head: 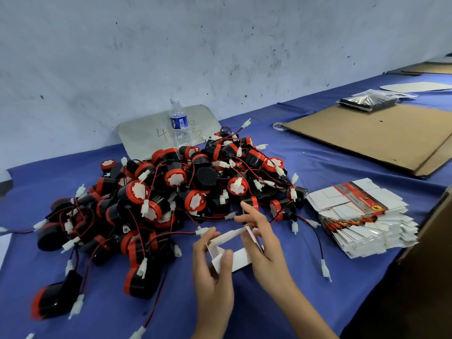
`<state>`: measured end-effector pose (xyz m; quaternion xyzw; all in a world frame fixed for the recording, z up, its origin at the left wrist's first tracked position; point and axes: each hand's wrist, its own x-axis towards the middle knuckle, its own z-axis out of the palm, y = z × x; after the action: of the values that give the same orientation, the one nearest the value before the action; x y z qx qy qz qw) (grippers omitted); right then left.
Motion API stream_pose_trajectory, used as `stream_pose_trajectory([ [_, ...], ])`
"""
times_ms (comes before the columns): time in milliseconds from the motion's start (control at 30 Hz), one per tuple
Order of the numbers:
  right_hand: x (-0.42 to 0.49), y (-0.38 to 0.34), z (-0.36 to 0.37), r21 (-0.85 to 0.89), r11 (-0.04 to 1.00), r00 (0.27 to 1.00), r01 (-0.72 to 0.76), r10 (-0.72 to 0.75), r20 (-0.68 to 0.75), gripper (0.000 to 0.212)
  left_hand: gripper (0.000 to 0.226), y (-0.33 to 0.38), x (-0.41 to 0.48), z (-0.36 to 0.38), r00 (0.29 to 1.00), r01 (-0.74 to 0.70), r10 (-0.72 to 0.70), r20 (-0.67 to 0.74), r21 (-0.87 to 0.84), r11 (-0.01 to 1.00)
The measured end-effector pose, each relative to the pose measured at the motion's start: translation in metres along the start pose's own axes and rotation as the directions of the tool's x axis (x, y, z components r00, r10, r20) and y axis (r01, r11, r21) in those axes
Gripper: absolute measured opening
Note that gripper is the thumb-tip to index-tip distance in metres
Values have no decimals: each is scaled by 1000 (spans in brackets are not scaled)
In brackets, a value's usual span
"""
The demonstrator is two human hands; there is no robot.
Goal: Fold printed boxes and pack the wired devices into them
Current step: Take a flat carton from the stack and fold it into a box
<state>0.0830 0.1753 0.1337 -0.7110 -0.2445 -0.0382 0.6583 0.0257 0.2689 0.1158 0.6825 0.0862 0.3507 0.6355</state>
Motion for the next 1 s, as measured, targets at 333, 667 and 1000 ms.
stream_pose_trajectory([
  [333, -5, 8, 0, 2, 1000, 1000, 9, -9, -14, 57, 47, -10, 3, 1, 997, 80, -78, 20, -82, 993],
  [667, -21, 2, -2, -78, 995, 987, 68, -55, 154, 46, 38, -17, 8, -6, 989, 149, -149, 14, -170, 974],
  [1000, -10, -4, -7, -149, 989, 987, 25, -1, 159, 34, 38, -23, 11, -10, 992, 125, -121, 47, -85, 989],
])
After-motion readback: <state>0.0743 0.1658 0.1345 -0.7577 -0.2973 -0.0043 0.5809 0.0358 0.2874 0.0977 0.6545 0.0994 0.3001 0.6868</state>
